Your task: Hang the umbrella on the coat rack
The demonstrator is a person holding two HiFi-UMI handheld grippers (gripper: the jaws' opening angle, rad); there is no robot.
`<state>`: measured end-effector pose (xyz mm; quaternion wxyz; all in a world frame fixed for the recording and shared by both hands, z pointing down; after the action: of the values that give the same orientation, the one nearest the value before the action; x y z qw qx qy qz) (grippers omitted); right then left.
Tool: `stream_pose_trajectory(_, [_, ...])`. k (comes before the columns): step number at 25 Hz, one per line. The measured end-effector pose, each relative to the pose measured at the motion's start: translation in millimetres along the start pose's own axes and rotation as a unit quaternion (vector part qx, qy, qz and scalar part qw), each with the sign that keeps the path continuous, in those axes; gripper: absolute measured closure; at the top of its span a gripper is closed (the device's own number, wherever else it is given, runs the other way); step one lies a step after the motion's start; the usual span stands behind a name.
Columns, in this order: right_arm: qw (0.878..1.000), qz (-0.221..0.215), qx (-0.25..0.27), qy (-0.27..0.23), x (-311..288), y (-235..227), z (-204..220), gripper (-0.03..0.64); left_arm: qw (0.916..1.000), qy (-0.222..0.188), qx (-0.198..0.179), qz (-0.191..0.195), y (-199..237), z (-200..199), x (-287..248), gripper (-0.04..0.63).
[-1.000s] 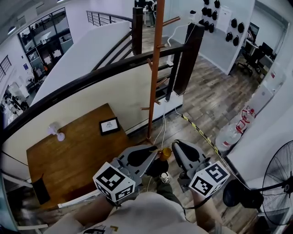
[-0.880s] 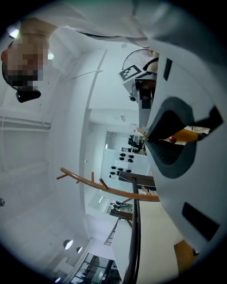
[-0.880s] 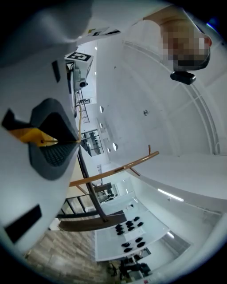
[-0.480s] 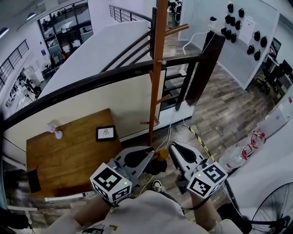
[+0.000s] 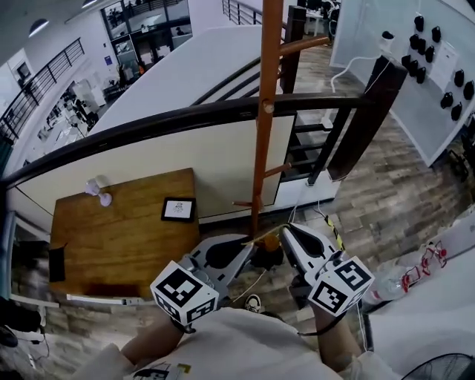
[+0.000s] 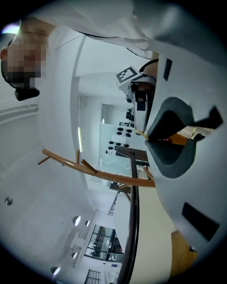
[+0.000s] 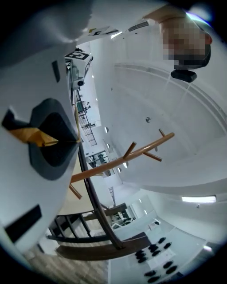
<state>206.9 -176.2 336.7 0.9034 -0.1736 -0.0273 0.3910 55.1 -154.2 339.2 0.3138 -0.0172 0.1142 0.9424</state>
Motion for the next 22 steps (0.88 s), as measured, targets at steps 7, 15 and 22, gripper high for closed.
stream_pose_trajectory(7, [1.000, -0.020, -0.015, 0.014, -20, -15, 2, 0.606, 0.9997, 0.012, 0.004, -0.022, 16, -2, -8, 0.589])
stream_pose_trajectory(15, [0.999, -0.001, -0.031, 0.032, -36, -10, 8, 0.606, 0.9994, 0.026, 0.024, 0.000, 39, -4, -6, 0.588])
stream_pose_trajectory(22, [0.998, 0.035, -0.053, 0.026, -40, -19, 13, 0.606, 0.9981, 0.037, 0.035, 0.034, 54, 1, -17, 0.589])
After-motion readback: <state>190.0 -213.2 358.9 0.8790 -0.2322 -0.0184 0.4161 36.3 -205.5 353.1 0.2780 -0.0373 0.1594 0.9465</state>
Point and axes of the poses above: the fingertips, and each gripper's own axes: x backward along the fingers, y to its left, z out of its underside, the point moved 6 cm from there along x, backward along the fingers, and after that the axes turned 3 degrees about z, right-handed, at the moved point
